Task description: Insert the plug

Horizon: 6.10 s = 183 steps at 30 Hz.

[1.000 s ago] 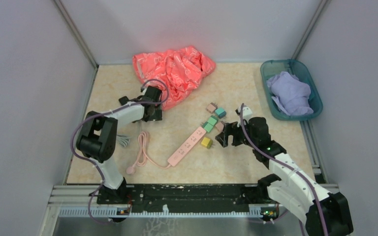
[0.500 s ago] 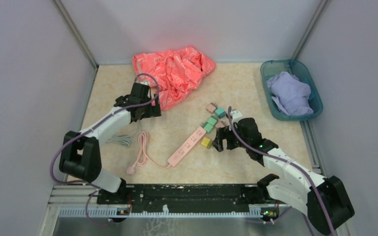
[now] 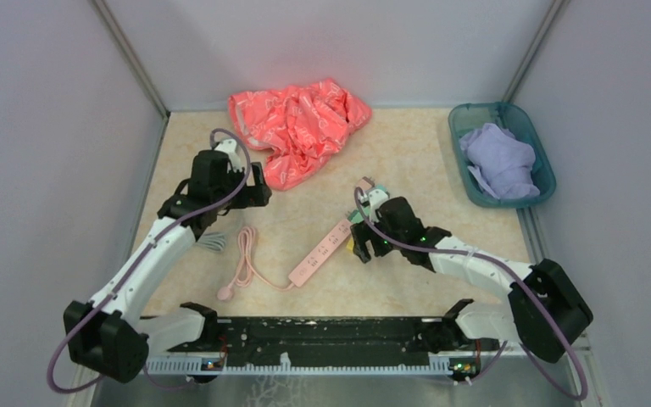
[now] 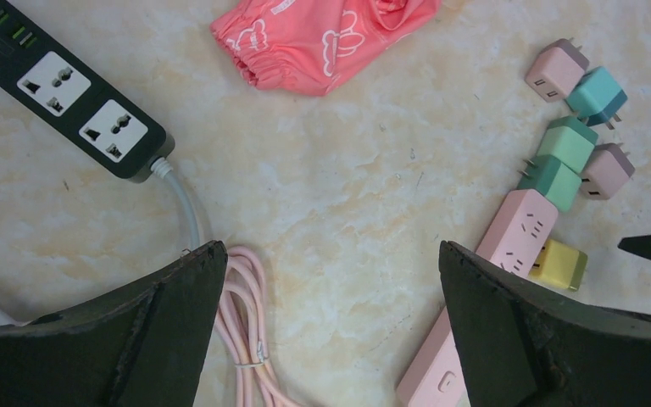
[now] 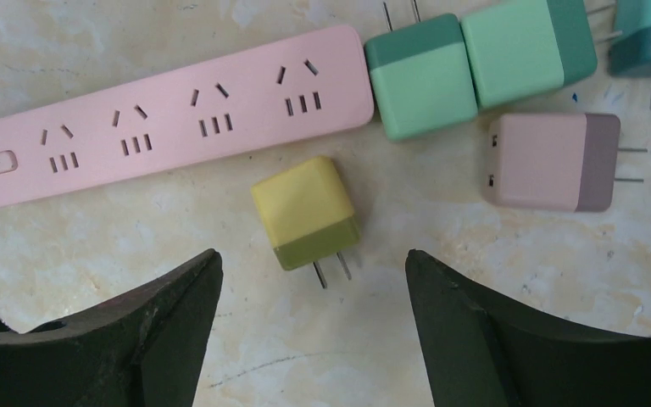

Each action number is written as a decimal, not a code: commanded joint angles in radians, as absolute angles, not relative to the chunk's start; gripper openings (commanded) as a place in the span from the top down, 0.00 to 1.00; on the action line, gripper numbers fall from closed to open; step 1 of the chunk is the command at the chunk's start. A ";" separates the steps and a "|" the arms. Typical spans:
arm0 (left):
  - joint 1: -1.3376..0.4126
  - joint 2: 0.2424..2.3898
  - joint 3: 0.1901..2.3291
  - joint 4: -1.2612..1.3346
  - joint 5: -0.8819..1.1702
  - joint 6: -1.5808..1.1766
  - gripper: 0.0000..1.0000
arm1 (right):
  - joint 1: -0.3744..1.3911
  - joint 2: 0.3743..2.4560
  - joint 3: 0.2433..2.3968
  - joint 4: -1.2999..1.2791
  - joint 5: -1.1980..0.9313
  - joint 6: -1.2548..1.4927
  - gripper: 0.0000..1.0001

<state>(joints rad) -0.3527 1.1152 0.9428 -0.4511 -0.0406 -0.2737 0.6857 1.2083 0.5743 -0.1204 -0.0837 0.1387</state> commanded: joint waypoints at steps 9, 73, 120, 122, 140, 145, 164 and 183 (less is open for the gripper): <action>-0.348 0.853 0.786 -0.332 0.032 -0.154 0.00 | 0.766 1.405 0.744 -0.163 -0.040 0.034 0.28; -0.514 1.311 0.788 -0.041 0.805 -0.528 0.11 | 0.945 1.085 0.494 0.344 -0.138 -0.267 0.73; -0.664 1.387 0.932 -0.217 0.303 -0.377 0.98 | 0.877 1.049 0.411 0.358 0.020 0.308 0.23; -0.668 1.395 0.947 -0.226 0.273 -0.364 0.99 | 0.854 1.047 0.388 0.383 0.019 0.393 0.23; -0.757 1.507 1.061 -0.236 0.142 -0.276 1.00 | 0.732 1.171 0.265 0.563 0.083 0.977 0.36; -0.783 1.553 1.094 -0.239 0.130 -0.264 1.00 | 0.723 1.258 0.247 0.652 0.073 1.048 0.45; -0.802 1.632 1.130 -0.249 0.117 -0.248 1.00 | 0.721 1.637 0.235 1.031 0.013 1.210 0.62; -0.804 1.665 1.150 -0.250 0.091 -0.238 1.00 | 0.721 1.691 0.311 0.821 0.061 1.152 0.77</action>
<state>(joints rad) -0.7963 1.6485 1.1084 -0.2546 0.1040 -0.2543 0.7235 1.6718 0.2756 0.9718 0.0166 1.2213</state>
